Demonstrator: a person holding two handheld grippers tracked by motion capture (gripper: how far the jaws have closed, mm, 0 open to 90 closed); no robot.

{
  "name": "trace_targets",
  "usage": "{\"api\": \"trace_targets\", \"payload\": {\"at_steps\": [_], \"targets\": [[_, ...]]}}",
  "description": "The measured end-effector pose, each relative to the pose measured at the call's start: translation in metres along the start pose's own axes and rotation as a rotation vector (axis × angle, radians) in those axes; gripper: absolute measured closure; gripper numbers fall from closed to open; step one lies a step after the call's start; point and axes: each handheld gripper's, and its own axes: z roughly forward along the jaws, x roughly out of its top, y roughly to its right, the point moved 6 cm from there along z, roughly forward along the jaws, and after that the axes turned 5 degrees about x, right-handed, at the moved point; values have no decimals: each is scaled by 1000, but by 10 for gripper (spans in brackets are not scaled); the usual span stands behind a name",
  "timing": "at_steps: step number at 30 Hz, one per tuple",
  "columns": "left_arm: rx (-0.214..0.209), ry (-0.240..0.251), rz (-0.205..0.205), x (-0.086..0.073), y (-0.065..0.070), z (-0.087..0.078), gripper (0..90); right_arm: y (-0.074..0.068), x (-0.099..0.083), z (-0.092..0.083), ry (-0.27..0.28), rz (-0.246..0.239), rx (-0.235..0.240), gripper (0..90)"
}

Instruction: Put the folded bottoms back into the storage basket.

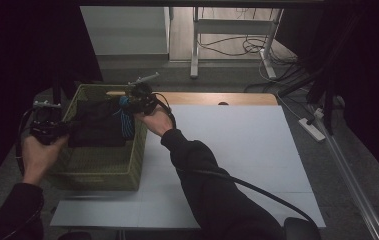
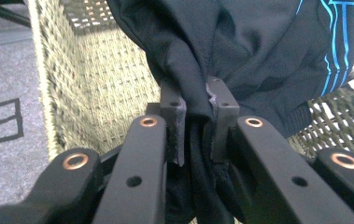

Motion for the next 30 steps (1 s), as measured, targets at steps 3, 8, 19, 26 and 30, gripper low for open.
{"api": "trace_targets", "payload": {"at_steps": [3,8,19,26,30], "targets": [[0,-13,-7,-2,-1,8,792,4,-5,5,-10,7,-5,800],[6,-21,-28,-6,-2,23,769,11,-11,14,-17,-12,-27,785],[66,52,-56,2,-6,29,387,33,-12,6,26,-1,-138,538],[54,57,-15,2,-1,27,310,32,-12,-2,15,-11,-131,464],[38,51,-3,1,2,28,269,29,-13,-5,-4,-24,-120,412]]}}
